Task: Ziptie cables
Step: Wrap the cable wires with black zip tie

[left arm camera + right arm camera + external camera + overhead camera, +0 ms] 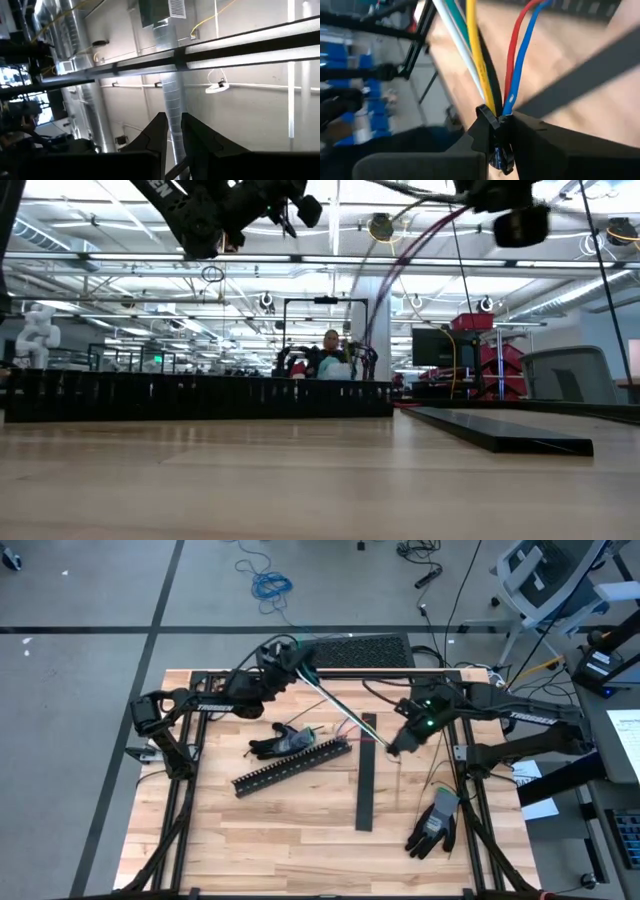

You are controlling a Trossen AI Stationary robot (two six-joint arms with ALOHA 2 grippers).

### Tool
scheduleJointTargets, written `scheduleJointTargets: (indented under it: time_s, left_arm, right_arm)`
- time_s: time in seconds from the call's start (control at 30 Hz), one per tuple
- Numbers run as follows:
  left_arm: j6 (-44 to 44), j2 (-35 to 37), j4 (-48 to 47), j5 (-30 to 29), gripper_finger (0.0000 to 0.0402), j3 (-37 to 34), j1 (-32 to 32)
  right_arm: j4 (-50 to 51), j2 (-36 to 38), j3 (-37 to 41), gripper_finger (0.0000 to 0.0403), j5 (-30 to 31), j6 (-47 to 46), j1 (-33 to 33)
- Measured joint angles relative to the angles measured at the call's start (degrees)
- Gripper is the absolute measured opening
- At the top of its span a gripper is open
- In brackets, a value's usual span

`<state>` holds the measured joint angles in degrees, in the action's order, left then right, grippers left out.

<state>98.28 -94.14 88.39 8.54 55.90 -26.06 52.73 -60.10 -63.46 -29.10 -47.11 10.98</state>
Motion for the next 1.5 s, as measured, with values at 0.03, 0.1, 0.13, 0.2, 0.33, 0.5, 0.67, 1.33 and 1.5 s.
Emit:
scheduleJointTargets:
  time_s: [0.03, 0.1, 0.13, 0.2, 0.33, 0.5, 0.67, 1.33, 1.5]
  left_arm:
    - [0.3, 0.2, 0.0, 0.0, 0.0055, 0.0, 0.0]
    - [0.5, 0.5, 0.5, -0.5, 0.0055, 0.0, 0.0]
    - [0.6, 0.5, 0.5, -0.7, 0.0055, 0.4, 0.0]
    - [0.4, 0.8, 0.3, -0.8, 0.0055, 1.3, 0.0]
    - [-2.0, 1.0, 0.3, -0.8, 0.0055, 3.5, 0.0]
    - [-7.6, 3.0, 1.2, -11.8, 0.0055, 4.7, -3.2]
    - [-18.2, 3.1, 1.1, -19.0, 0.0055, 4.9, -7.0]
    - [-21.0, 3.0, -14.2, 20.8, 0.0114, 5.8, -0.8]
    - [-25.5, 3.0, -14.9, 30.6, 0.0151, 5.8, 1.8]
  right_arm:
    - [1.0, 0.8, 0.1, 0.0027, -0.6, -1.1, 0.0]
    - [1.5, 2.8, 0.2, 0.0027, -1.7, -2.9, 0.0]
    - [1.5, 3.9, 0.2, 0.0026, -1.7, -4.0, 0.0]
    - [1.1, 6.1, 0.2, 0.0026, -1.7, -5.5, 0.0]
    - [1.1, 10.3, 0.2, 0.0024, -1.7, -10.0, 0.0]
    - [10.4, 15.0, 0.4, 0.0021, -4.5, -13.6, -2.2]
    - [16.4, 18.5, 0.5, 0.0021, 0.8, -13.9, -5.2]
    - [-15.1, 2.9, 0.4, 0.0021, 11.1, 9.8, -4.6]
    - [-6.9, -3.1, 0.3, 0.0021, 9.5, 13.8, -4.5]
